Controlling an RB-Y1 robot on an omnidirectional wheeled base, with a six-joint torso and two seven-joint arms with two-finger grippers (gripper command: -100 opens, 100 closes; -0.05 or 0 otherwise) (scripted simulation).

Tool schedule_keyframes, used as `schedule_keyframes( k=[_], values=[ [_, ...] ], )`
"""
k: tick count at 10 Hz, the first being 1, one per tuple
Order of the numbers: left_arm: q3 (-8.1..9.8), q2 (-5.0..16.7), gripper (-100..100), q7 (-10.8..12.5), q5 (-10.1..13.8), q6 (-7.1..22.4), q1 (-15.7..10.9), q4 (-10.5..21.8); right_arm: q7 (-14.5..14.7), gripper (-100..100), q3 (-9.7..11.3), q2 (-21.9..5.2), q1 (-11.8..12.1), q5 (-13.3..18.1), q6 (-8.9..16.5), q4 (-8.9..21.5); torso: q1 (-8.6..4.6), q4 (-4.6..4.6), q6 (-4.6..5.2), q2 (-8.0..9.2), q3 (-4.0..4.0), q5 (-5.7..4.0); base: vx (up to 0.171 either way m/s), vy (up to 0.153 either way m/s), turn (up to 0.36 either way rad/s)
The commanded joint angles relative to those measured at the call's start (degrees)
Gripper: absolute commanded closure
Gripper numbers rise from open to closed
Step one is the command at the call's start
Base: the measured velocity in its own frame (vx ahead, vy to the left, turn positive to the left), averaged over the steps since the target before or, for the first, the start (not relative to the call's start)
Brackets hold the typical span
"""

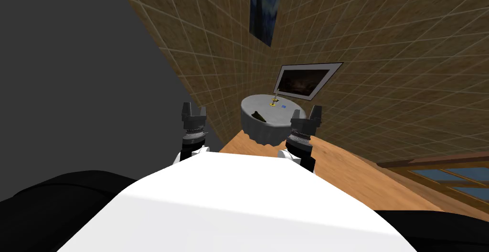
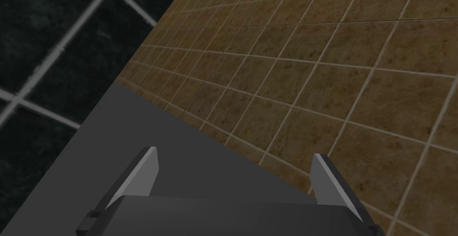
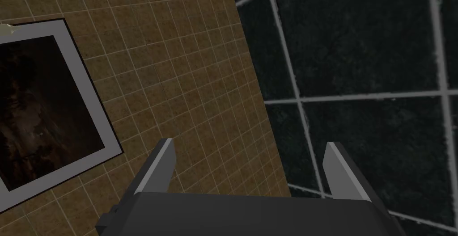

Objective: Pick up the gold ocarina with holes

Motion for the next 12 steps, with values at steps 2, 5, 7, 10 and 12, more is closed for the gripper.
schedule_keyframes(
  k=[2, 5, 7, 10, 12],
  values=[
    [0.0, 0.0, 0, 0.0, 0.0, 0.0, 0.0, 0.0, 2.54, -100, -0.37, -3.68, -0.46, 0.86, 1.48, -0.3, -0.07, -0.01, -0.03, -0.04, -0.02, -0.01, 0.015, -0.028, 0.161],
    [0.0, 0.0, 0, 0.0, 0.0, 0.0, 0.0, 0.0, 6.69, -100, -1.74, -7.78, -1.37, 1.45, 4.68, -0.81, -0.14, -0.01, -0.02, -0.03, -0.02, -0.03, 0.002, -0.029, 0.191],
    [0.0, 0.0, 0, 0.0, 0.0, 0.0, -0.01, 0.0, 10.06, -100, -3.26, -10.5, -2.18, 1.19, 8.04, -1.24, -0.08, 0.01, -0.02, 0.03, 0.02, -0.02, -0.018, -0.012, 0.266],
    [0.0, 0.0, 0, 0.0, 0.0, 0.0, 0.0, 0.0, 14.07, -100, -5.17, -13.27, -2.96, 0.21, 12.49, -1.68, -0.07, 0.0, 0.02, 0.02, 0.01, -0.02, -0.01, -0.013, 0.207],
    [0.0, 0.0, 0, 0.0, 0.0, 0.0, -0.01, 0.0, 16.12, -100, -6.26, -14.73, -3.3, -0.56, 15.16, -1.85, -0.09, 0.0, -0.03, -0.01, -0.01, -0.02, -0.003, -0.02, 0.232]
  ],
)
